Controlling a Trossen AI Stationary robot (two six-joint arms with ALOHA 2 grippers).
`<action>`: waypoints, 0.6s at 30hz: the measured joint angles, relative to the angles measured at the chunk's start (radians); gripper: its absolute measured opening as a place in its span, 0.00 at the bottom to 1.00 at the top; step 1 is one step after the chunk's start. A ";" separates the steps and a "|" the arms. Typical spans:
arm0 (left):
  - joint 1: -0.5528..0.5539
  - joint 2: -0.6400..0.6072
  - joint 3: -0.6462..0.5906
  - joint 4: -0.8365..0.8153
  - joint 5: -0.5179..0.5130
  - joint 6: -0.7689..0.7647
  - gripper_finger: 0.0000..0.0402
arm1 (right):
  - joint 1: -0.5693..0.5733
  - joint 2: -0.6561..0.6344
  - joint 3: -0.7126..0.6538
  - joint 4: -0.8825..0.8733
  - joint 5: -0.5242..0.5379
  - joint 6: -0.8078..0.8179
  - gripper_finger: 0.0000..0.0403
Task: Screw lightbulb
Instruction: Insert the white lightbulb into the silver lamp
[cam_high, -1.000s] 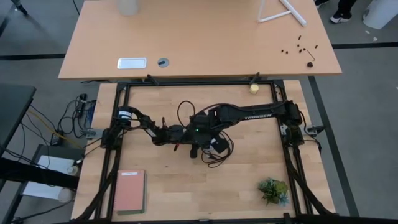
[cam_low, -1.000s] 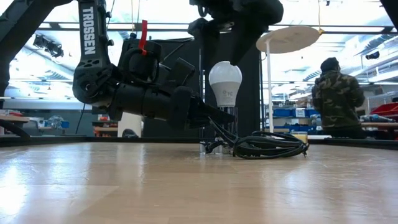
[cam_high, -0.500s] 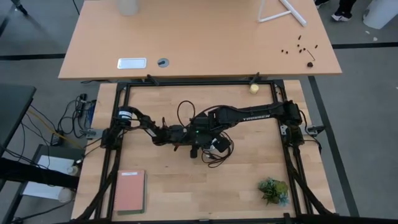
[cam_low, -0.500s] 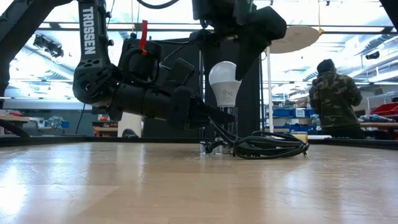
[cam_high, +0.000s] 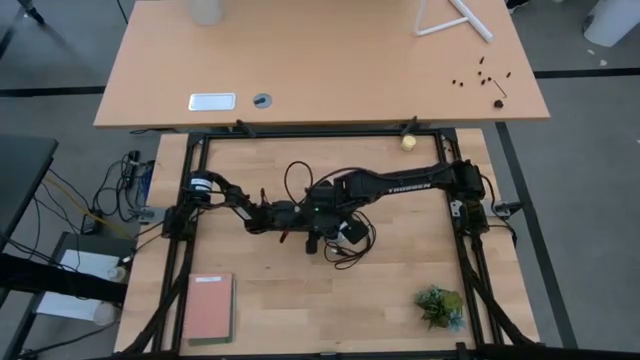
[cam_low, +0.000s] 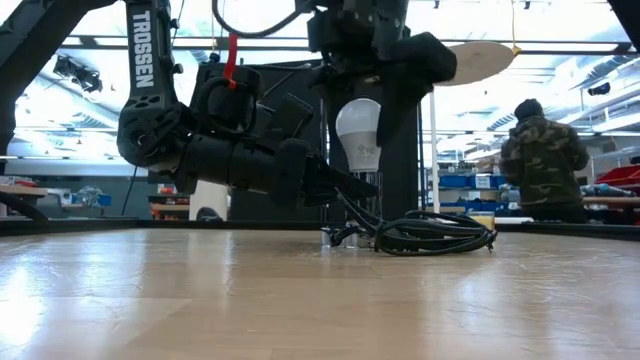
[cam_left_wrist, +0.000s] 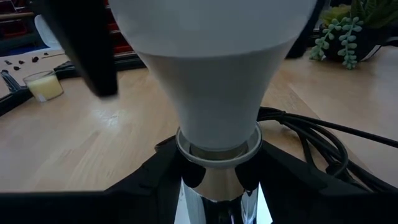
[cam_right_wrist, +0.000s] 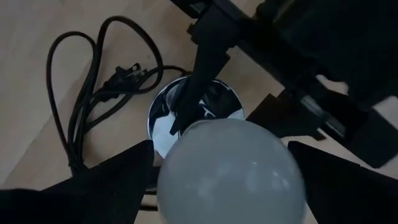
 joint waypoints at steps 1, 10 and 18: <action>0.000 0.000 0.000 0.000 0.000 0.000 0.47 | 0.000 0.000 -0.011 0.012 0.000 0.000 0.93; 0.000 0.000 0.000 0.000 0.000 -0.001 0.47 | 0.000 0.000 -0.064 0.073 -0.001 0.004 0.93; 0.000 0.000 0.000 0.000 0.000 -0.001 0.47 | -0.018 0.000 -0.087 0.109 -0.049 0.085 0.93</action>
